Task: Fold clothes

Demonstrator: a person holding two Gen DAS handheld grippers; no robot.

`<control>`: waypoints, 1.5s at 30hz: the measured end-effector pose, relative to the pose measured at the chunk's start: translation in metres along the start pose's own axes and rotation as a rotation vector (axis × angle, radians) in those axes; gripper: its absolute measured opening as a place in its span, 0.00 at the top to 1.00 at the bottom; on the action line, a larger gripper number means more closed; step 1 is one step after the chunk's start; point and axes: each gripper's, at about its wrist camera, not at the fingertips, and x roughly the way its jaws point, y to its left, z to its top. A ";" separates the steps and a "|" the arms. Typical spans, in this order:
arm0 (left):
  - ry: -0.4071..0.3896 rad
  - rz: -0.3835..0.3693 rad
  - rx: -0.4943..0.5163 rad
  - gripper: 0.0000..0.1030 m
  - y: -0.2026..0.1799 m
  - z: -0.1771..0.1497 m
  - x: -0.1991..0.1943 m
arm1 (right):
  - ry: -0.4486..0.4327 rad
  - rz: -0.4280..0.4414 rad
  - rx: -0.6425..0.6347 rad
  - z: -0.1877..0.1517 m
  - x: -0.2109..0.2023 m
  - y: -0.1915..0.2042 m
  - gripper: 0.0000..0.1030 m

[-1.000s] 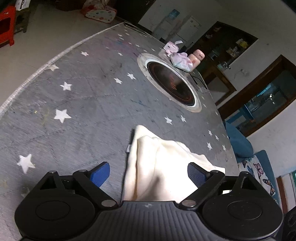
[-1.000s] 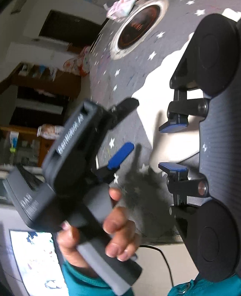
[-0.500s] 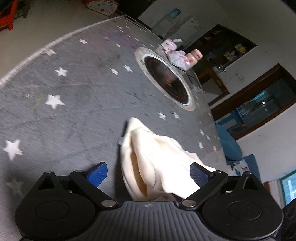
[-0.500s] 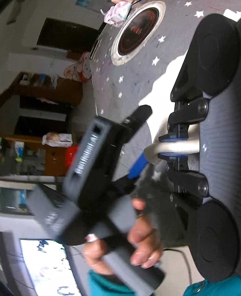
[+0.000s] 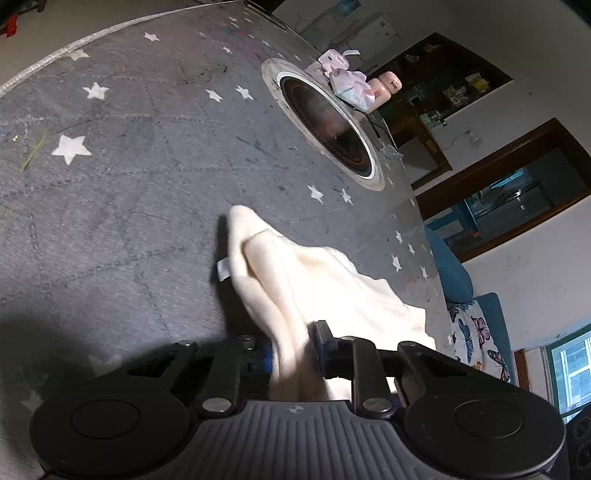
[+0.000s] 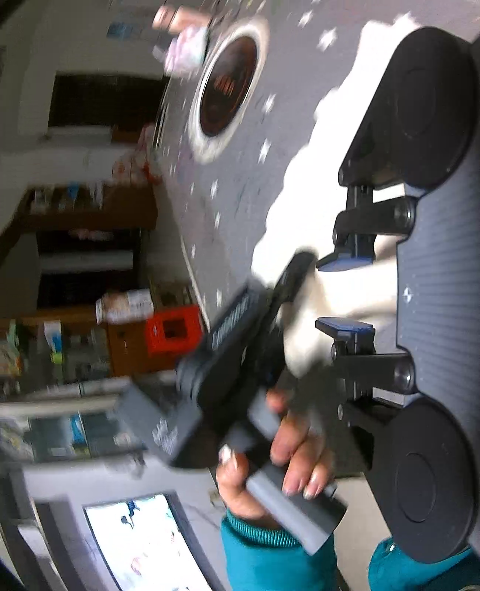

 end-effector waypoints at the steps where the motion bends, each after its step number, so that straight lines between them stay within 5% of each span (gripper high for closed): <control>1: -0.002 0.004 0.007 0.79 -0.001 -0.001 0.000 | -0.003 -0.026 0.020 -0.003 -0.005 -0.007 0.72; 11: -0.018 0.064 0.119 0.78 -0.016 -0.005 0.000 | 0.013 -0.379 0.304 -0.050 -0.046 -0.108 0.54; 19: -0.016 0.105 0.181 0.79 -0.025 -0.003 0.002 | -0.021 -0.307 0.508 -0.063 -0.026 -0.145 0.55; 20: -0.016 0.111 0.189 0.80 -0.026 -0.003 0.002 | -0.021 -0.287 0.514 -0.062 -0.025 -0.144 0.58; 22: -0.019 0.127 0.221 0.82 -0.033 -0.002 0.003 | -0.020 -0.251 0.526 -0.060 -0.022 -0.143 0.81; 27: -0.028 0.119 0.312 0.85 -0.059 0.007 0.005 | -0.055 -0.250 0.519 -0.050 -0.033 -0.142 0.88; 37: -0.021 0.072 0.412 0.87 -0.124 0.042 0.052 | -0.135 -0.367 0.465 -0.018 -0.071 -0.175 0.89; 45: 0.004 0.035 0.472 0.87 -0.176 0.064 0.113 | -0.111 -0.493 0.486 -0.013 -0.081 -0.237 0.89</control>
